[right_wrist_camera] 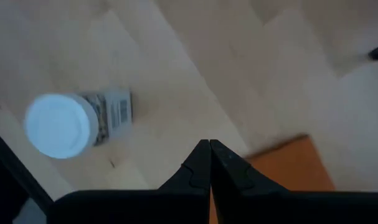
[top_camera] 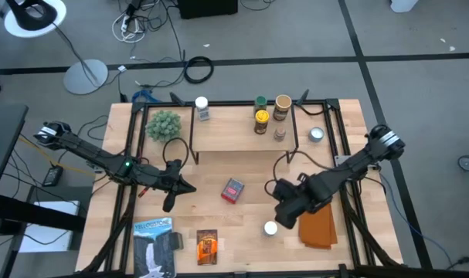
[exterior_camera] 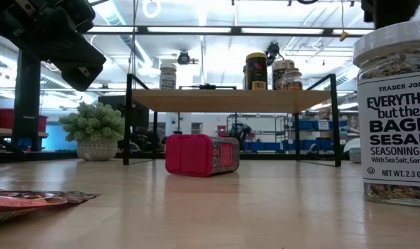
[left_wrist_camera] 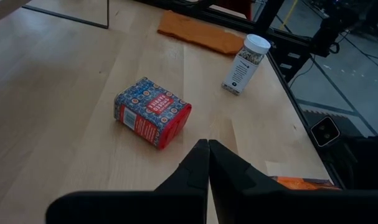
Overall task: Shelf spices
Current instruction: Put the white seasoning bottle onto the shelf
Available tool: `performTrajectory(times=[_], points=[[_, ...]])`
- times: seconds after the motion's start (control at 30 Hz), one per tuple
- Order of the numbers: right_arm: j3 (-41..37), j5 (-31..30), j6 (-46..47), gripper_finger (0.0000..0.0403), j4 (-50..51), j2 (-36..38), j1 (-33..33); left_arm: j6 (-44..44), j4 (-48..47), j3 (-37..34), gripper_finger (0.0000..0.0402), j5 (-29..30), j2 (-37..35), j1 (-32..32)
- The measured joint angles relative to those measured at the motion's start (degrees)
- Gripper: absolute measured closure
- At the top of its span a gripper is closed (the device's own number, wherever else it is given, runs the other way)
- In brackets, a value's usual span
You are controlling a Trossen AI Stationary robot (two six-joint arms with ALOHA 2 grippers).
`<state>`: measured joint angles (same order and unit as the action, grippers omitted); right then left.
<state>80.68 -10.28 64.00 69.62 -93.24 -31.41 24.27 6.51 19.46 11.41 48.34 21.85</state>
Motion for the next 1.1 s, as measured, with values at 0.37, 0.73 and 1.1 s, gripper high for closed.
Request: performTrajectory(times=[0.37,0.73,1.1], points=[[0.00,8.41,1.41,0.0351,-0.20,-5.15,-1.12,0.01,0.03,0.00,0.0387,0.01,0.02,0.02],[0.00,10.08,2.96,0.0199,-0.32,-5.04,-2.00,0.02,2.09,0.02,0.0387,0.01,0.02,0.02],[0.00,6.83,4.83,0.0112,-5.23,-5.04,-6.32,0.02,7.23,0.02,0.0387,0.63,0.00,0.02]])
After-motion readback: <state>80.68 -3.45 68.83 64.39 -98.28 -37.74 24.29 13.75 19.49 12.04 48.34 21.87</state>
